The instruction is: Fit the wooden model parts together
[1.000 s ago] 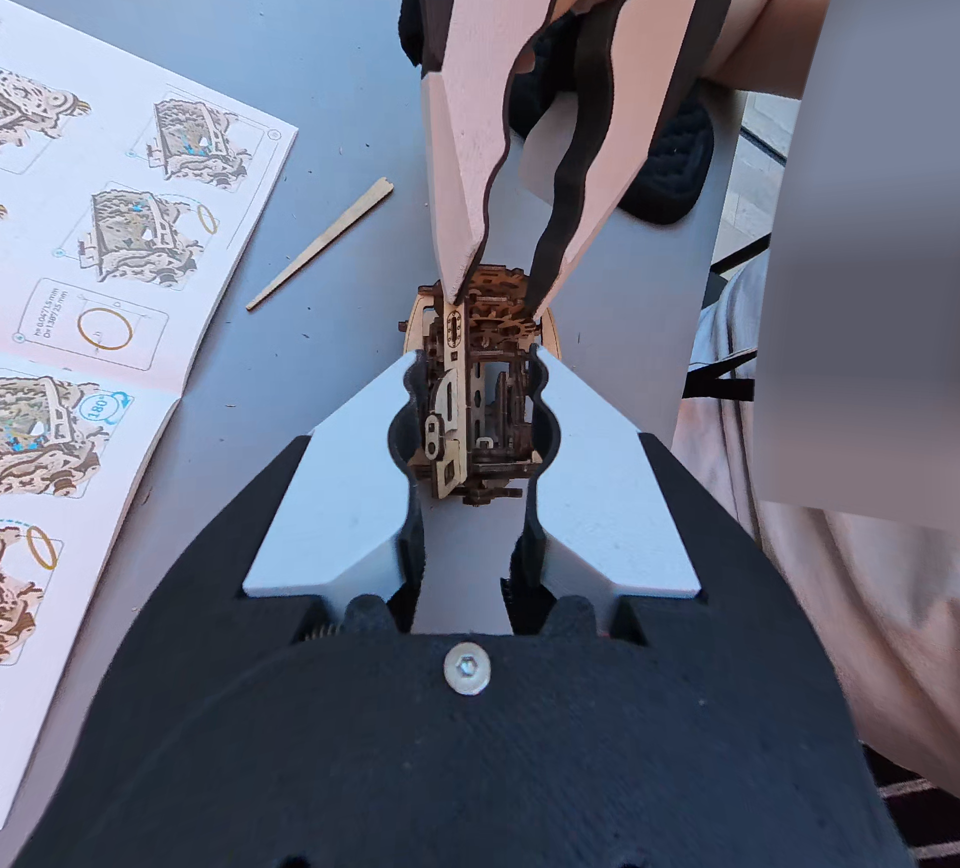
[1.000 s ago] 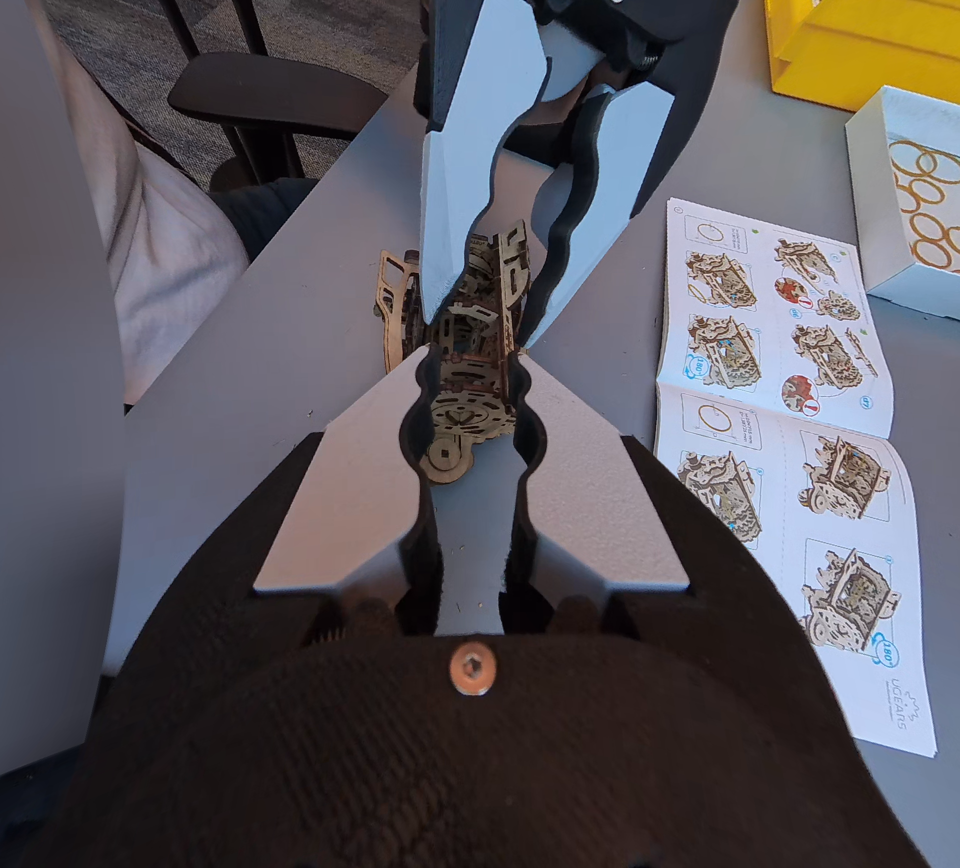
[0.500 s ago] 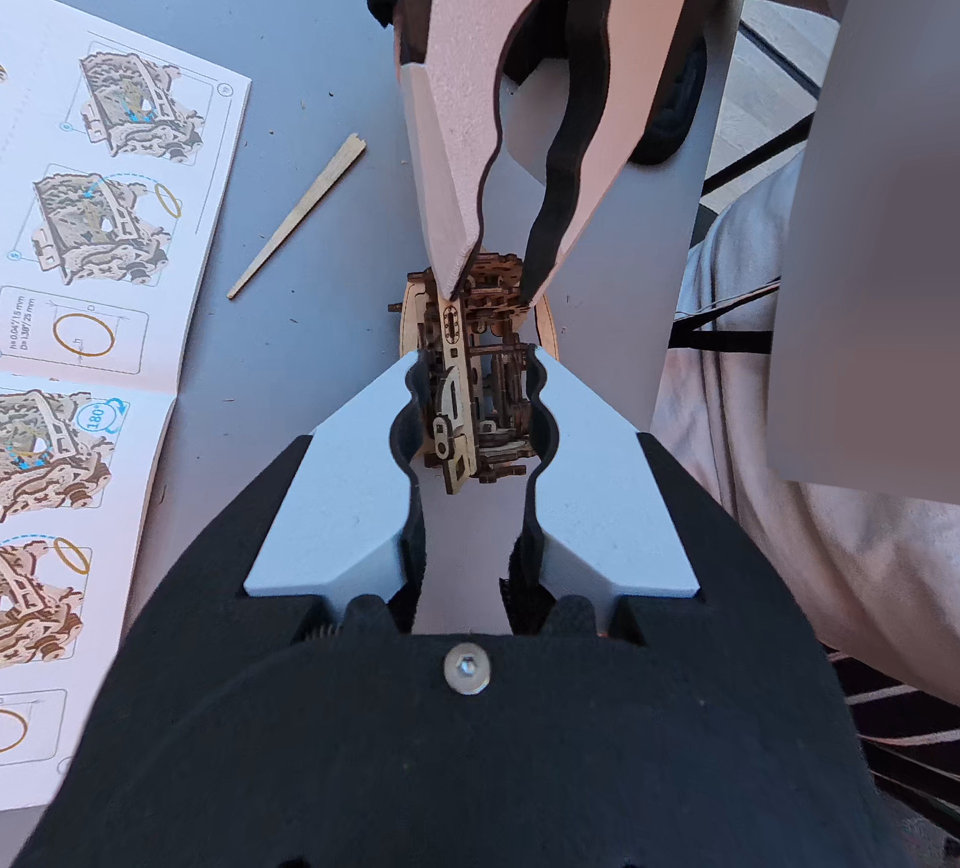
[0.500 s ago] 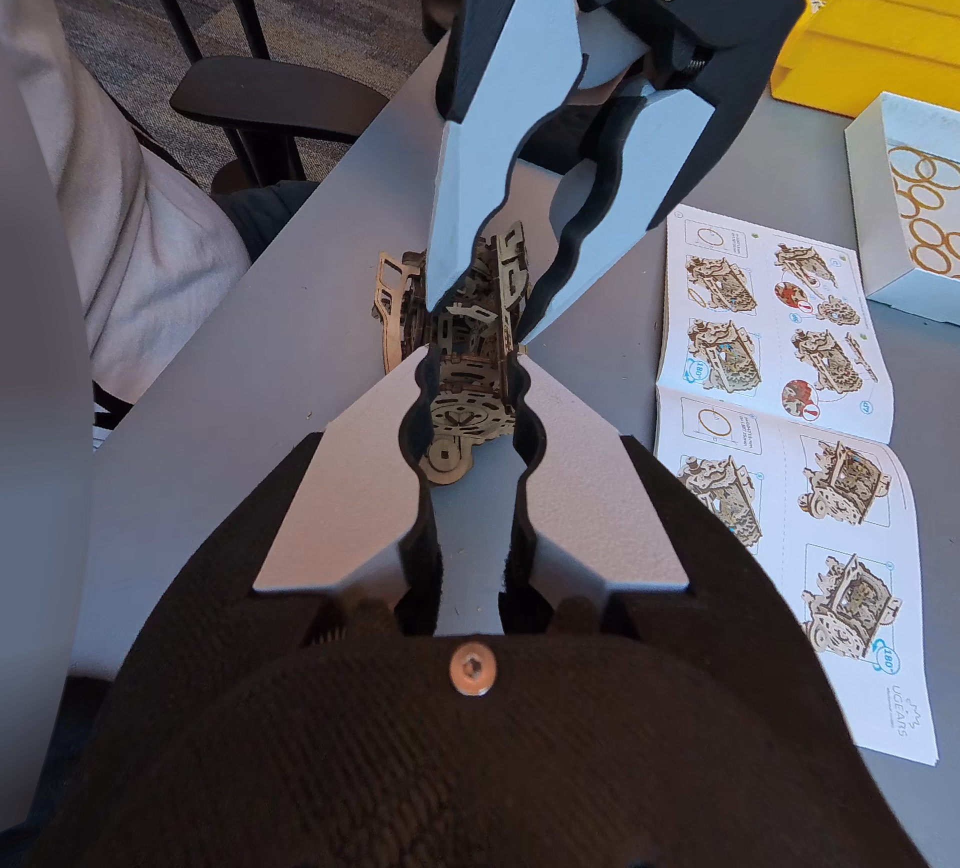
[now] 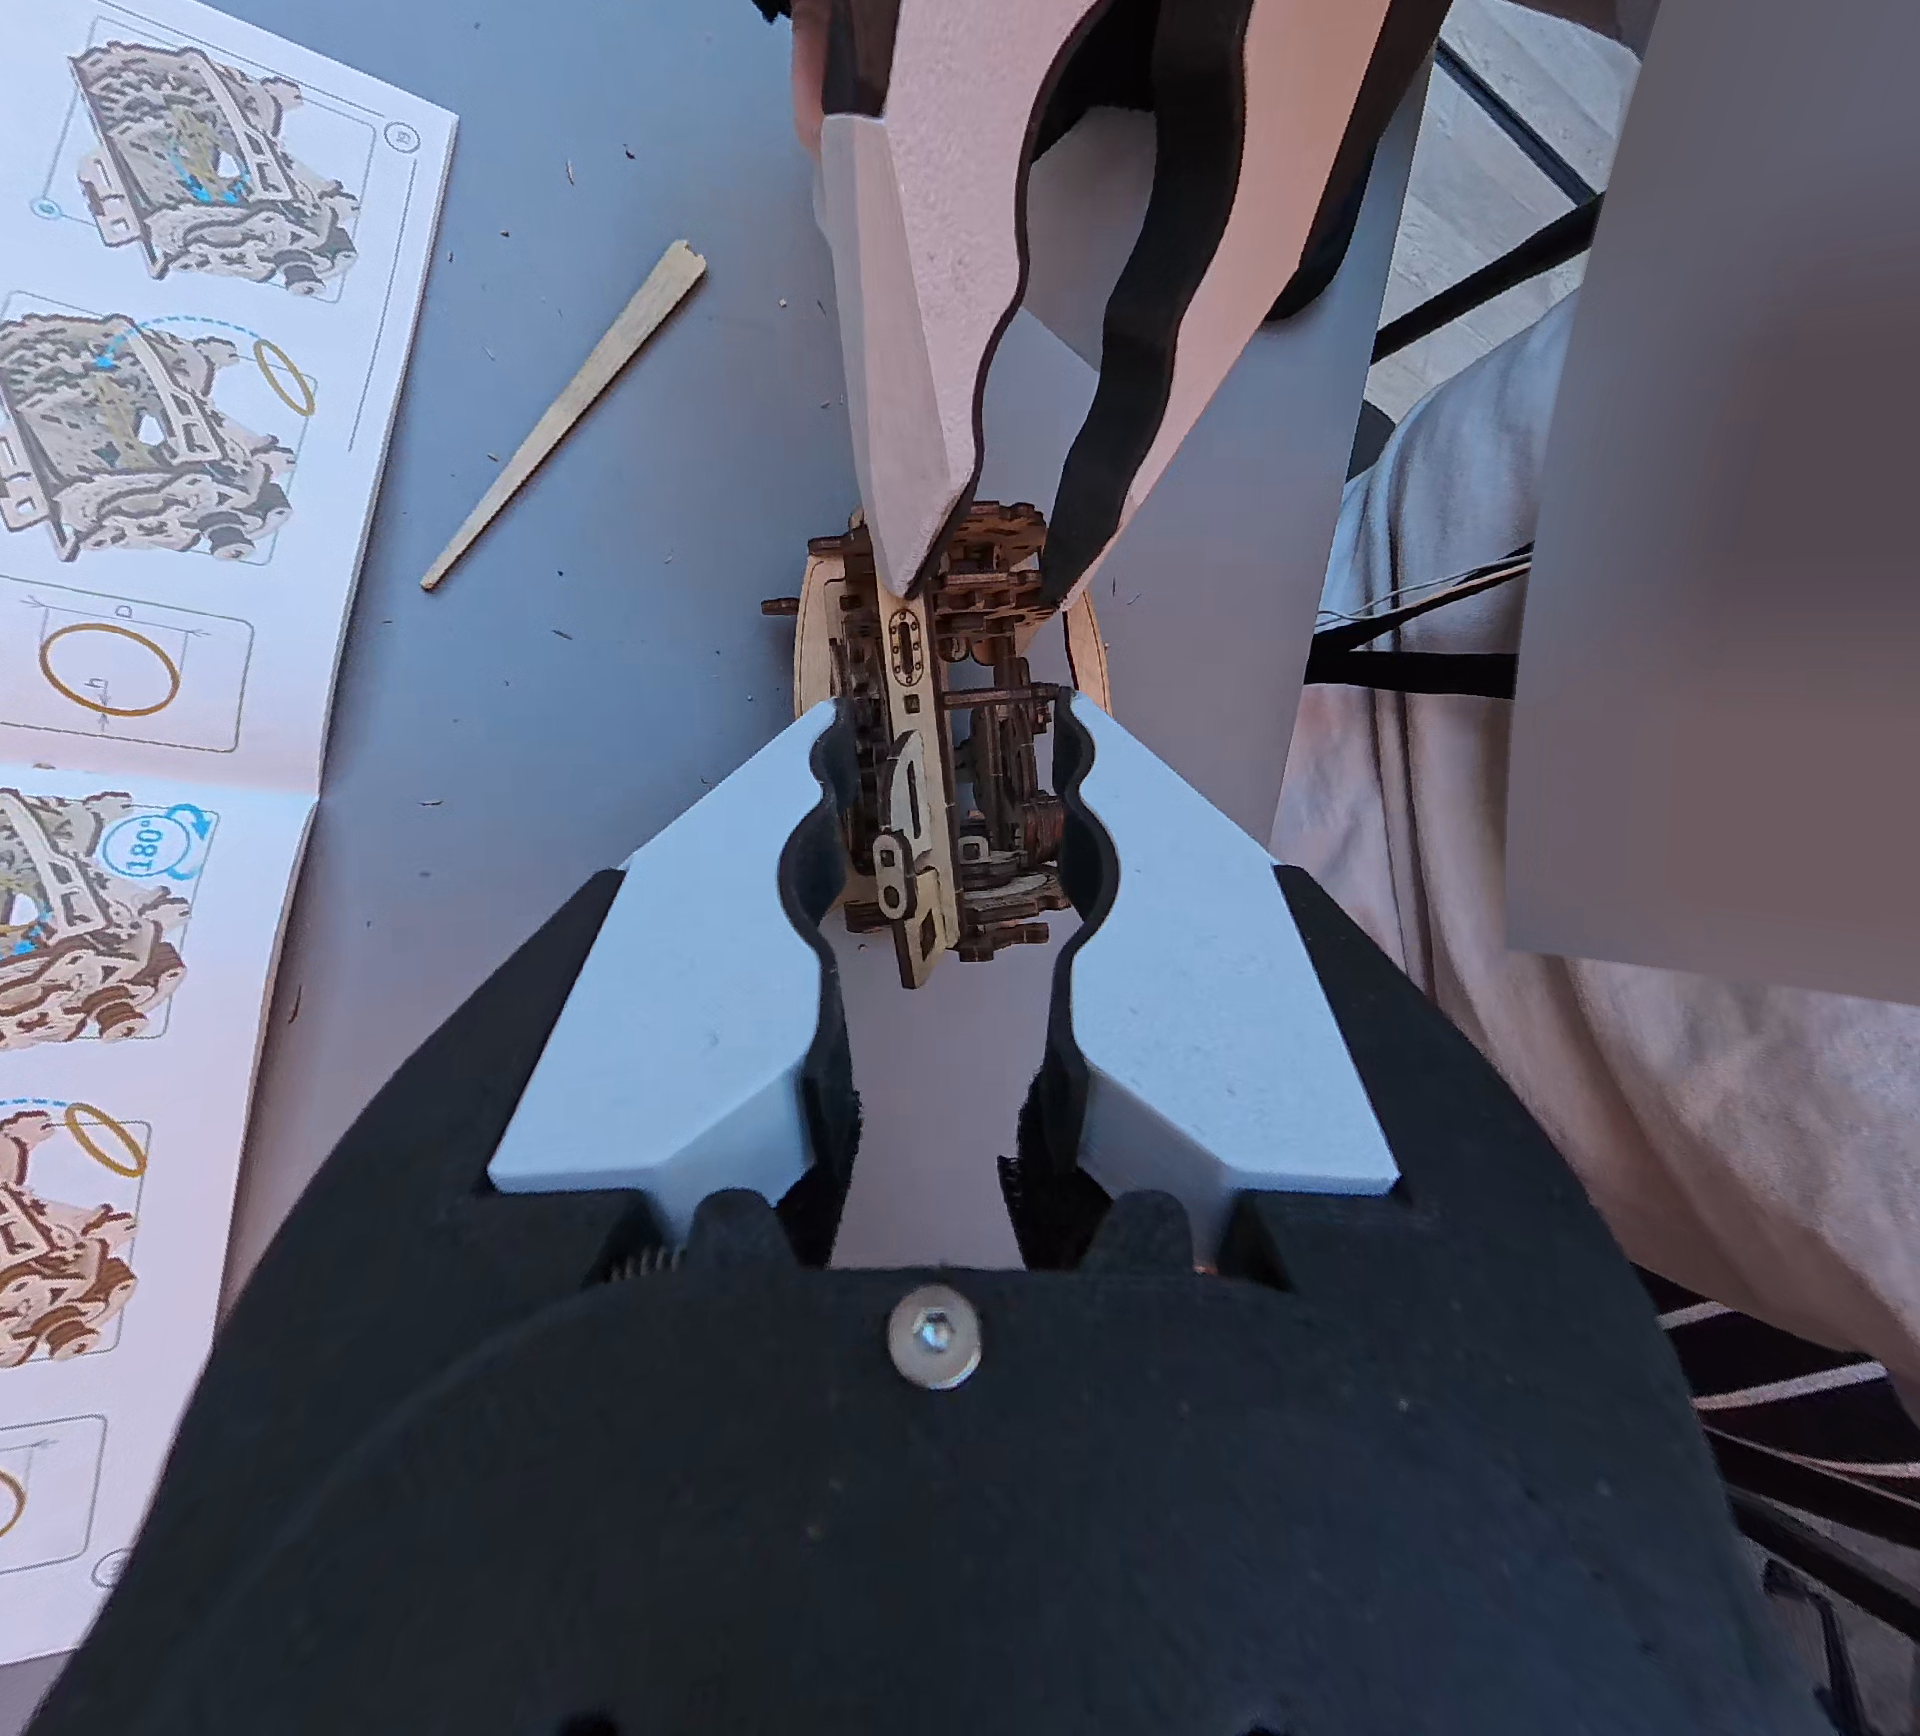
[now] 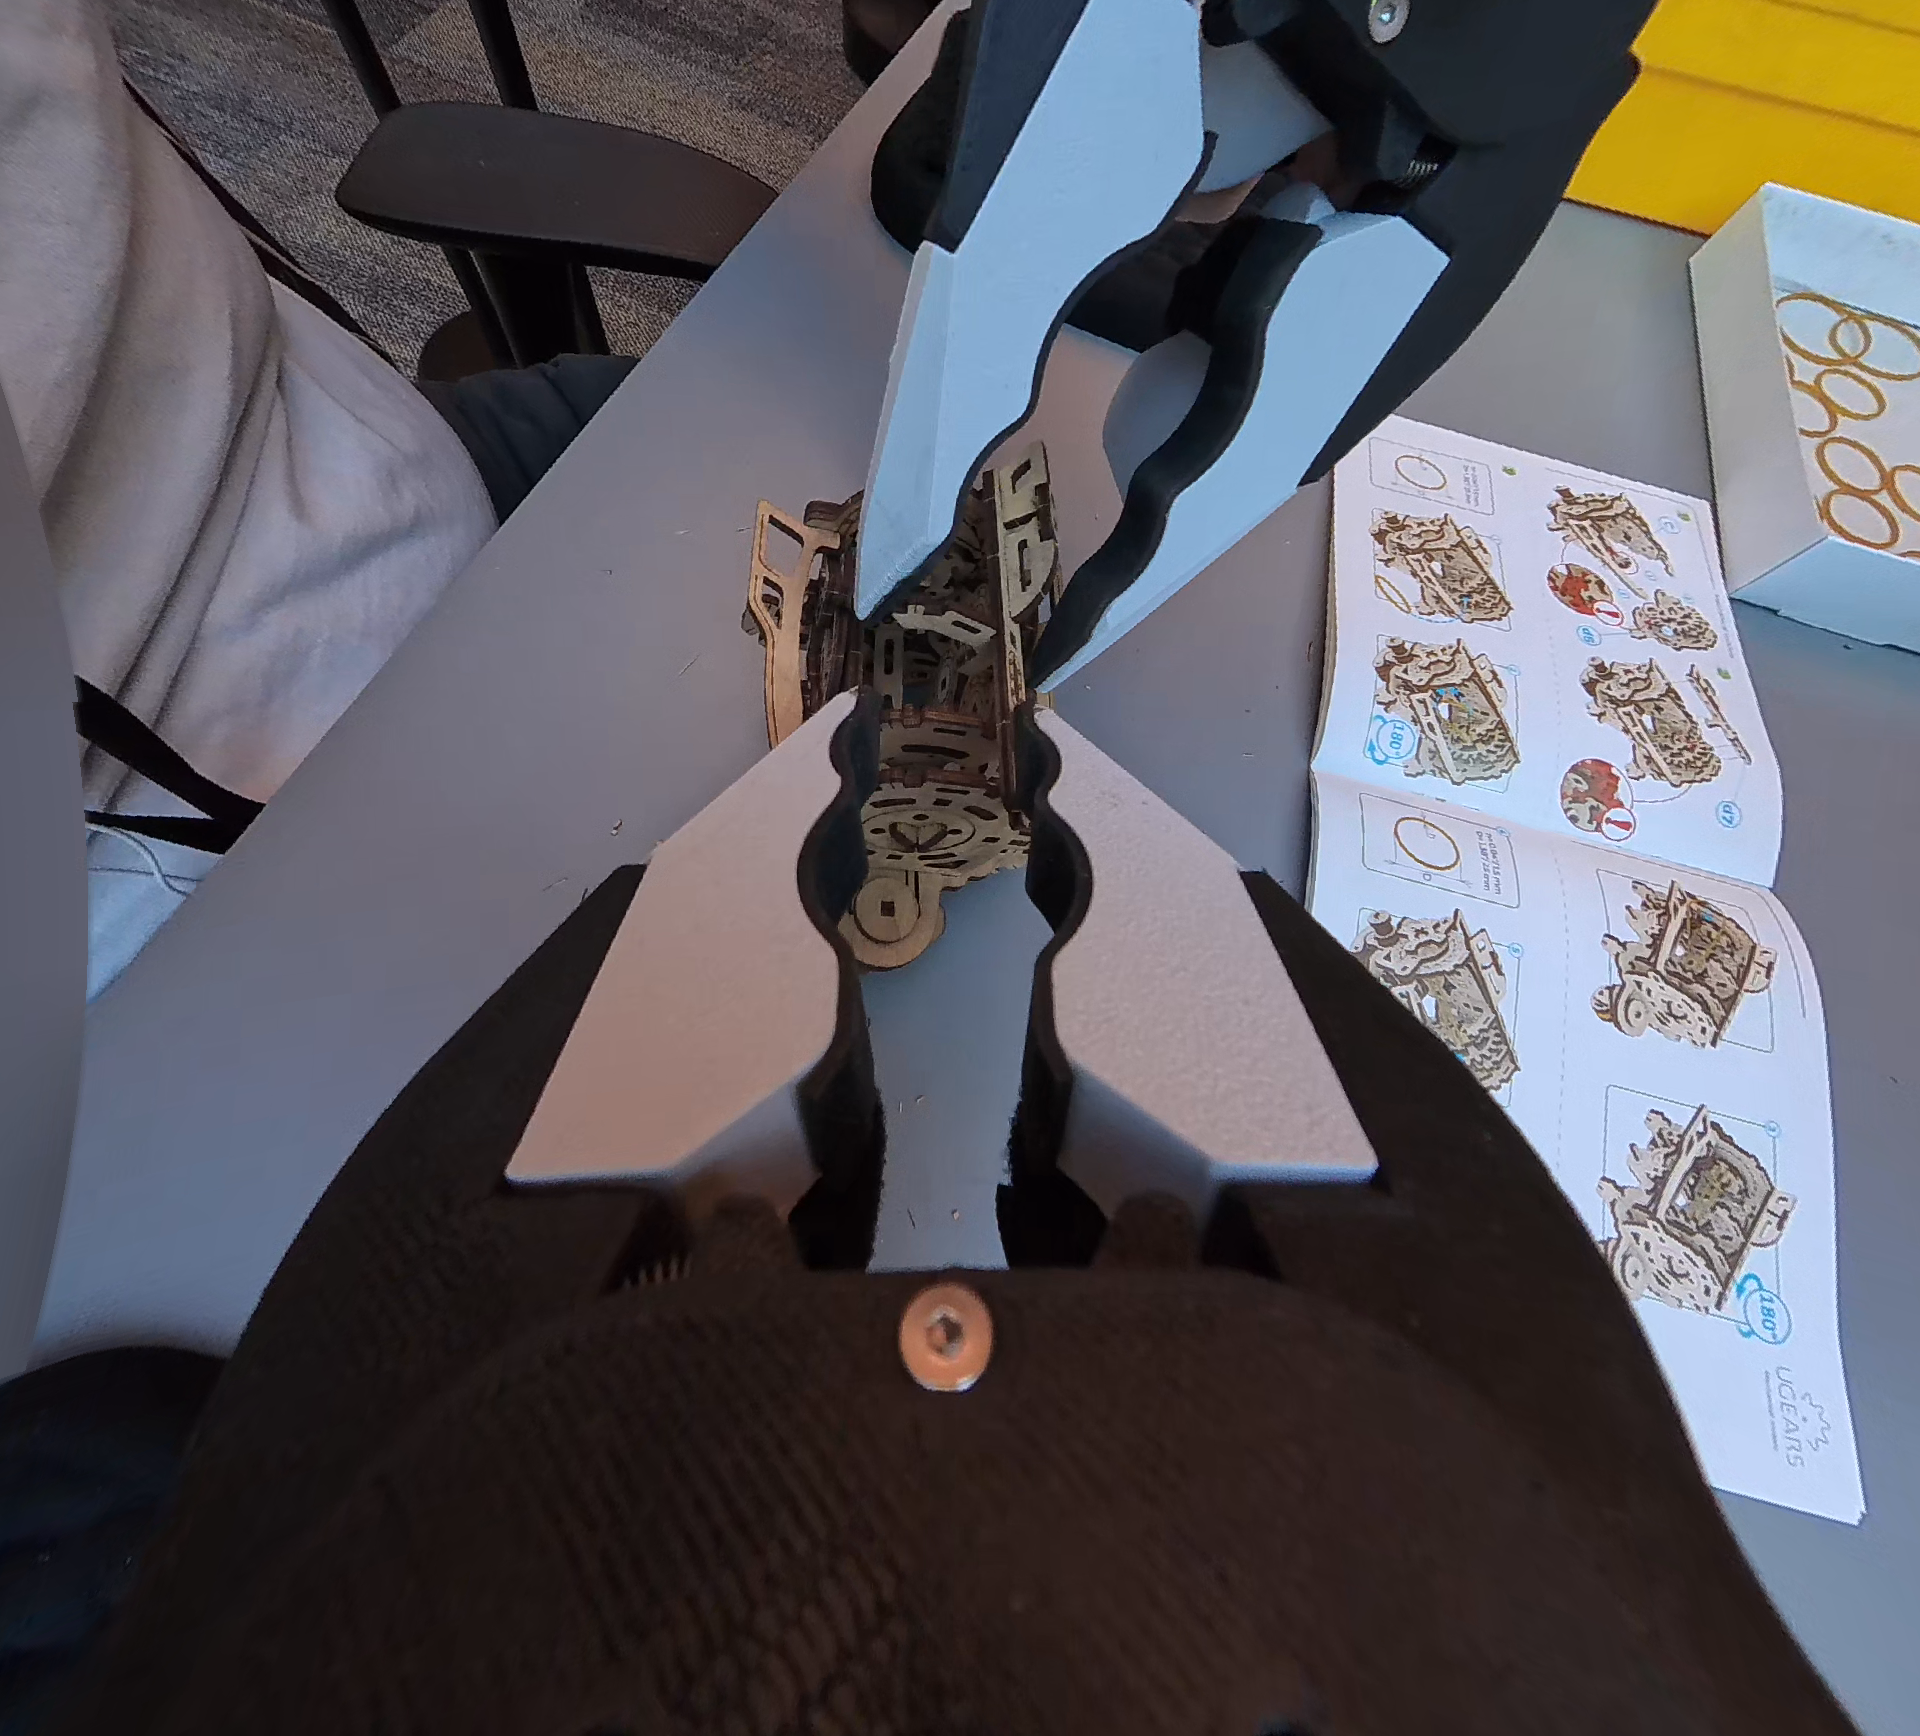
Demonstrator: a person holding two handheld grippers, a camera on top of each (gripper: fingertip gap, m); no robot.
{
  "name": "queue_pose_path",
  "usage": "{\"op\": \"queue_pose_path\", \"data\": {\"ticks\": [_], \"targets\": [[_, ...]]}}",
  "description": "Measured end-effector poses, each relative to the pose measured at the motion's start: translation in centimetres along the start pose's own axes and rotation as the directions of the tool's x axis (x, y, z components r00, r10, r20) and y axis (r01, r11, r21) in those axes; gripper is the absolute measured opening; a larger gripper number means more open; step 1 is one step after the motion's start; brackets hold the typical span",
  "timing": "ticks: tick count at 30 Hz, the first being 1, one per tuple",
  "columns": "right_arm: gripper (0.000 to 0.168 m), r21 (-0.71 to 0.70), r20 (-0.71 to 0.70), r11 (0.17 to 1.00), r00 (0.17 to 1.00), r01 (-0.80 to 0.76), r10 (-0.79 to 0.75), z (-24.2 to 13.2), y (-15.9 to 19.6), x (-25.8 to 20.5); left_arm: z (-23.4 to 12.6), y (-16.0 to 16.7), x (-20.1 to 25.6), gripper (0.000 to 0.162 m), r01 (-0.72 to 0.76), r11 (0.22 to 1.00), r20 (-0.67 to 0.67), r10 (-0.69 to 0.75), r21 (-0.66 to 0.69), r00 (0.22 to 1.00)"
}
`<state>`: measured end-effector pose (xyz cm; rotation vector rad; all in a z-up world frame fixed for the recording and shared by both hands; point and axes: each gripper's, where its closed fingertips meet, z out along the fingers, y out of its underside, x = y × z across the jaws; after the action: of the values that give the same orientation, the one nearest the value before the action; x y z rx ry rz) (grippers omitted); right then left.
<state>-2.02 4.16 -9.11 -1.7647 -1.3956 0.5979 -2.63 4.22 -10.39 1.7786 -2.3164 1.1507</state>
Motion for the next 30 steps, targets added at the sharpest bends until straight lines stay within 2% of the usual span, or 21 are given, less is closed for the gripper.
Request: {"op": "queue_pose_path", "data": {"ticks": [9,12,15,16,19,22,30], "targets": [[0.025,0.013,0.001,1.0,1.0,-0.001,0.001,0.08,-0.08,0.0,-0.32,-0.1,0.04,0.035,-0.026,1.0,0.011,0.026,0.006,1.0],[0.025,0.015,0.004,1.0,1.0,-0.003,0.003,0.05,-0.06,0.0,-0.72,-0.74,0.55,0.031,-0.005,1.0,-0.062,0.006,0.022,0.998],[0.025,0.017,0.005,1.0,1.0,0.006,-0.006,0.07,-0.09,-0.04,-0.67,-0.71,0.34,0.033,0.049,0.998,-0.132,-0.053,-0.032,0.99],[0.025,0.016,0.003,1.0,1.0,0.007,-0.007,0.07,-0.07,-0.02,-0.69,-0.74,0.39,0.028,0.055,0.997,-0.158,-0.062,-0.046,0.985],[0.025,0.016,0.002,1.0,1.0,0.008,-0.008,0.1,-0.08,-0.01,-0.65,-0.55,0.45,0.028,0.07,0.992,-0.205,-0.091,-0.108,0.975],[0.025,0.014,0.003,1.0,1.0,0.01,-0.01,0.09,-0.05,0.02,-0.53,-0.38,0.0,0.037,0.068,0.986,-0.19,-0.096,-0.153,0.977],[0.025,0.009,0.006,1.0,1.0,0.018,-0.018,0.13,-0.04,-0.03,-0.45,-0.31,0.27,0.036,0.1,0.979,-0.224,-0.139,-0.18,0.965]]}}
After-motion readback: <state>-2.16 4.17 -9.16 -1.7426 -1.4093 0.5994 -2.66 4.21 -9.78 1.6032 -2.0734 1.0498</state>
